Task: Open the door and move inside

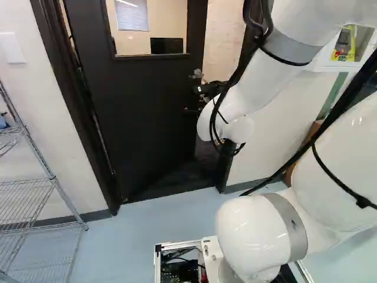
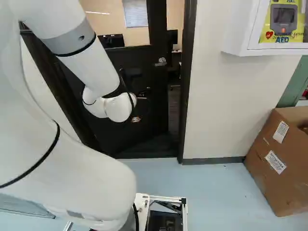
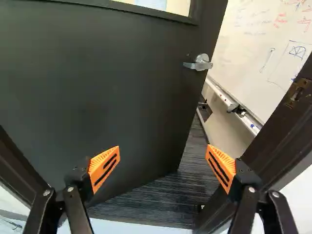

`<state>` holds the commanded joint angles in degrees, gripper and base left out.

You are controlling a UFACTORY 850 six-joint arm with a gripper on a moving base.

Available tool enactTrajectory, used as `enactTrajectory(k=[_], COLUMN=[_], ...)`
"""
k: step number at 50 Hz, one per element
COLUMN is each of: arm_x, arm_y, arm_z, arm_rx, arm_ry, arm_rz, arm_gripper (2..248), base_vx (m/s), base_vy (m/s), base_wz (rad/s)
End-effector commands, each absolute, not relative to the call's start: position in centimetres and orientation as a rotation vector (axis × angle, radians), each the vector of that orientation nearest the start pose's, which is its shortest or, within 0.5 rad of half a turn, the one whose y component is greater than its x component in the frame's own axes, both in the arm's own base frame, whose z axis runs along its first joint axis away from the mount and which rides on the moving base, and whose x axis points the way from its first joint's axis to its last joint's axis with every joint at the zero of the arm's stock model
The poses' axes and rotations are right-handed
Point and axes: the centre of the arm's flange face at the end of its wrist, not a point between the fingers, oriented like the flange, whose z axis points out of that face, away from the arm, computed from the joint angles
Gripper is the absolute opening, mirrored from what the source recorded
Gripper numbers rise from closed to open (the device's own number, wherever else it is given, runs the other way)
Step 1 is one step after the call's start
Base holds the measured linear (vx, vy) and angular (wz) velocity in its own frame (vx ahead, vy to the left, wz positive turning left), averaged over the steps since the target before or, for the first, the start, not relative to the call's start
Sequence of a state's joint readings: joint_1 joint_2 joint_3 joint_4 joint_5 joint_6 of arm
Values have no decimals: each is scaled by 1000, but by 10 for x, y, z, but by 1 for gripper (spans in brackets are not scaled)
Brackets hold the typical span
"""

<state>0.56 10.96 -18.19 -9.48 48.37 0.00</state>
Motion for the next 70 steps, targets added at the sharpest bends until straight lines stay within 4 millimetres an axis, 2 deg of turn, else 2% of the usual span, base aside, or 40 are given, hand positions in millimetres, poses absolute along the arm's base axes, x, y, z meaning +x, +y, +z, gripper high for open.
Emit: enactTrajectory(k=[35,70], arm_x=[351,351], arm_y=[15,15], arm_z=[428,428], arm_rx=[-2414,-2414], arm_ry=[-265,-265], arm_rz=[-1939,-1939], arm_gripper=[247,247], base_vx=[61,96], base_vy=[28,19], base_wz=[122,-8])
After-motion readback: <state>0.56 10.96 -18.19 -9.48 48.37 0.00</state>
